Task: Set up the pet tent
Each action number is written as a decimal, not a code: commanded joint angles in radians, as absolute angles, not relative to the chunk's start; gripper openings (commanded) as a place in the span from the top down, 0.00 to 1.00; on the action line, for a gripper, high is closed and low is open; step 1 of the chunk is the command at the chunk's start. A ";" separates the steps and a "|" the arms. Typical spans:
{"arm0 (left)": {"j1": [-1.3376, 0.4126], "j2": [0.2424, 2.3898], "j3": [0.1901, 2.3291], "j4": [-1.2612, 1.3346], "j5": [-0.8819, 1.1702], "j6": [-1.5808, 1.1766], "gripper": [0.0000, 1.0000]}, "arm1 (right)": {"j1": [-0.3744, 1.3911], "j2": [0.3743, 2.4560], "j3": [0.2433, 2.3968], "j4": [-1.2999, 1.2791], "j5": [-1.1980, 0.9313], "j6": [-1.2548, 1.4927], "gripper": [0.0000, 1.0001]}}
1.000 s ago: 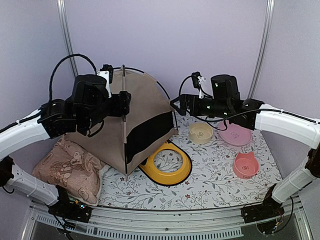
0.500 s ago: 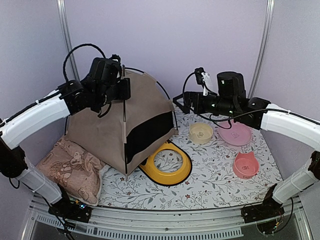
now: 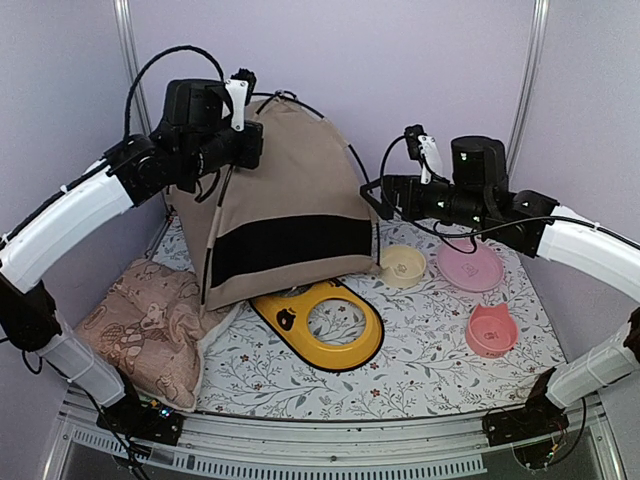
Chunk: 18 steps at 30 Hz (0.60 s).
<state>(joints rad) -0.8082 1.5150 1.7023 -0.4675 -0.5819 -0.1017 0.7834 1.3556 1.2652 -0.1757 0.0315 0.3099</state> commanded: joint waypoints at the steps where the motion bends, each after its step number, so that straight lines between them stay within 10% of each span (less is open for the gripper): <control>1: -0.764 1.503 1.825 -0.307 -0.368 0.108 1.00 | 0.765 1.268 1.309 -0.196 0.131 0.266 0.01; 18: -0.419 1.645 1.964 -0.422 0.866 0.276 1.00 | 0.761 0.926 1.146 -0.144 0.393 0.212 0.01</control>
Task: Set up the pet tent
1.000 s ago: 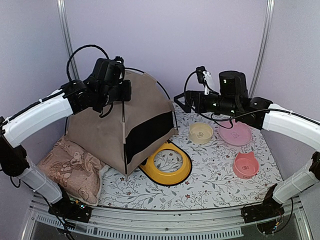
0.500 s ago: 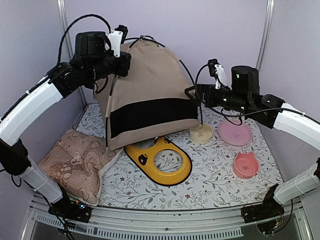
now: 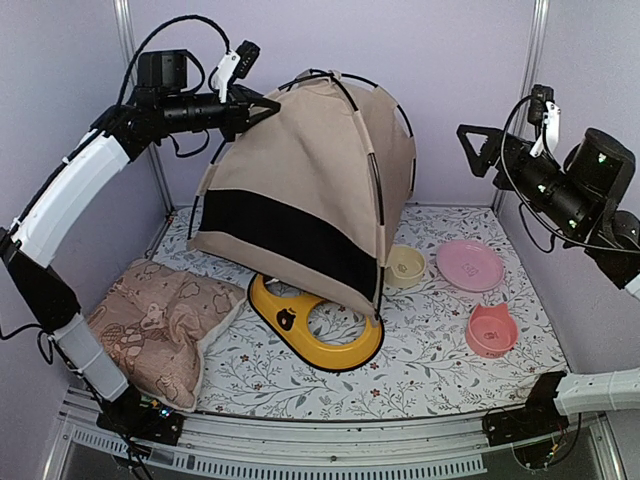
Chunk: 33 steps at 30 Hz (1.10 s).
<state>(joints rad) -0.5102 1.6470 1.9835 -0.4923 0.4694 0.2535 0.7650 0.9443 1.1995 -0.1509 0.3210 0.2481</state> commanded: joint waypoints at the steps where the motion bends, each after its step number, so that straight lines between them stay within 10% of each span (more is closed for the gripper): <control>1: -0.401 1.651 1.954 -0.416 0.915 0.278 1.00 | 0.760 0.921 1.135 -0.147 0.397 0.206 0.01; 19: -0.304 1.775 1.924 -0.325 1.383 0.131 1.00 | 0.449 1.115 1.185 -0.096 -0.463 0.024 0.01; 33: -0.352 1.722 1.840 -0.369 1.400 0.178 0.99 | 0.448 1.327 1.456 -0.330 -0.665 -0.195 0.01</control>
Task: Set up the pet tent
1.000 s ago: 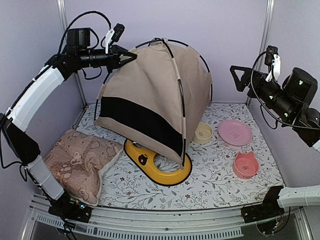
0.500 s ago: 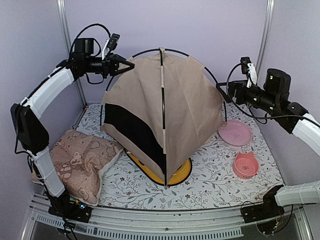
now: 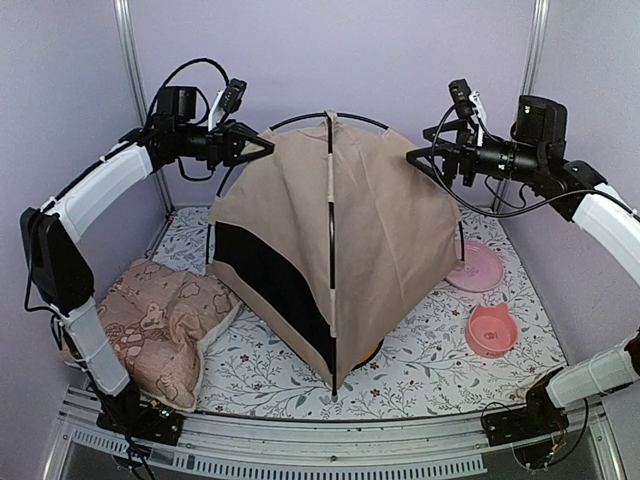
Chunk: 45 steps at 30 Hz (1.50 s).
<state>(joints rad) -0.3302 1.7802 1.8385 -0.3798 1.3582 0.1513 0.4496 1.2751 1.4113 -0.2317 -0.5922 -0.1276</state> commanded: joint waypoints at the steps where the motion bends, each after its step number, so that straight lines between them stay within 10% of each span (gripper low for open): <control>1: -0.356 1.721 1.840 -0.375 1.399 0.183 0.99 | 0.448 1.339 1.464 -0.345 -0.664 -0.202 0.02; 7: -0.365 1.727 1.845 -0.397 1.375 0.193 0.98 | 0.449 1.378 1.513 -0.370 -0.749 -0.208 0.25; 17: -0.381 1.789 1.933 -0.375 1.118 0.133 0.84 | 0.448 1.353 1.474 -0.323 -0.813 -0.130 1.00; 22: -0.387 1.787 1.966 -0.321 0.851 0.068 0.39 | 0.452 1.330 1.441 -0.215 -0.686 -0.020 1.00; 25: -0.387 1.750 1.964 -0.297 0.669 0.045 0.29 | 0.473 1.282 1.381 -0.095 -0.555 0.088 1.00; 34: -0.388 1.537 1.812 -0.217 0.302 -0.047 0.17 | 0.683 1.255 1.281 0.168 -0.041 0.252 1.00; 45: -0.425 1.203 1.421 -0.111 0.087 -0.185 0.16 | 0.929 1.734 1.602 0.403 0.559 0.320 1.00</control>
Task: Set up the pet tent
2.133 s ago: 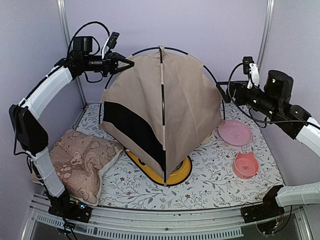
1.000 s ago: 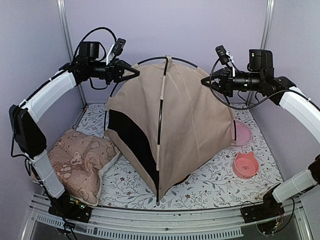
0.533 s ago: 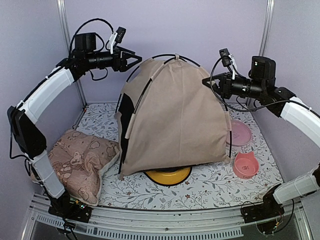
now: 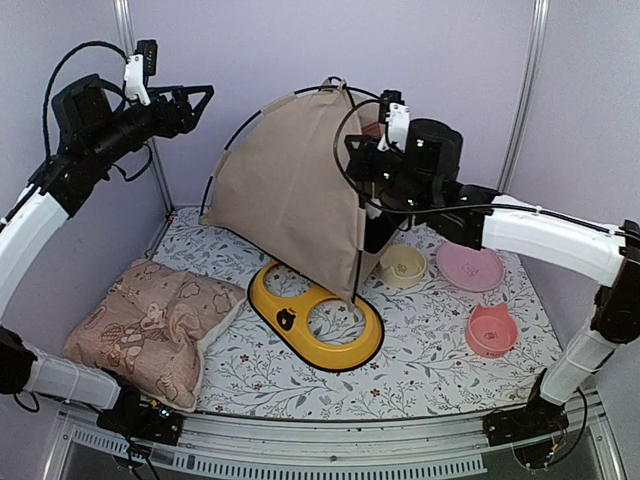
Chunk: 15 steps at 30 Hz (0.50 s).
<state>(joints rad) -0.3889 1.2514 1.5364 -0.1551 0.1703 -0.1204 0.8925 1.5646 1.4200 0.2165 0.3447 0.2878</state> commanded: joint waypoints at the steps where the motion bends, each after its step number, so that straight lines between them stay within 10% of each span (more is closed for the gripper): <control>1: -0.437 1.189 1.392 -0.112 0.080 -0.192 0.16 | 0.932 1.846 1.706 0.381 0.526 0.319 0.97; 6: -0.486 1.118 1.222 -0.107 0.026 -0.259 0.18 | 0.933 2.204 2.315 0.061 0.193 0.281 0.63; 10: -0.523 1.096 1.073 -0.092 0.015 -0.325 0.20 | 0.930 2.153 2.233 0.063 0.117 0.248 0.30; 15: -0.580 1.078 0.943 -0.099 -0.068 -0.394 0.24 | 0.921 1.996 2.037 0.037 0.051 0.194 0.15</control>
<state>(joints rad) -0.5369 1.1091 1.0088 -0.1127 0.0177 -0.3149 0.9283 2.1376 2.1315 0.0708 0.1383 0.2466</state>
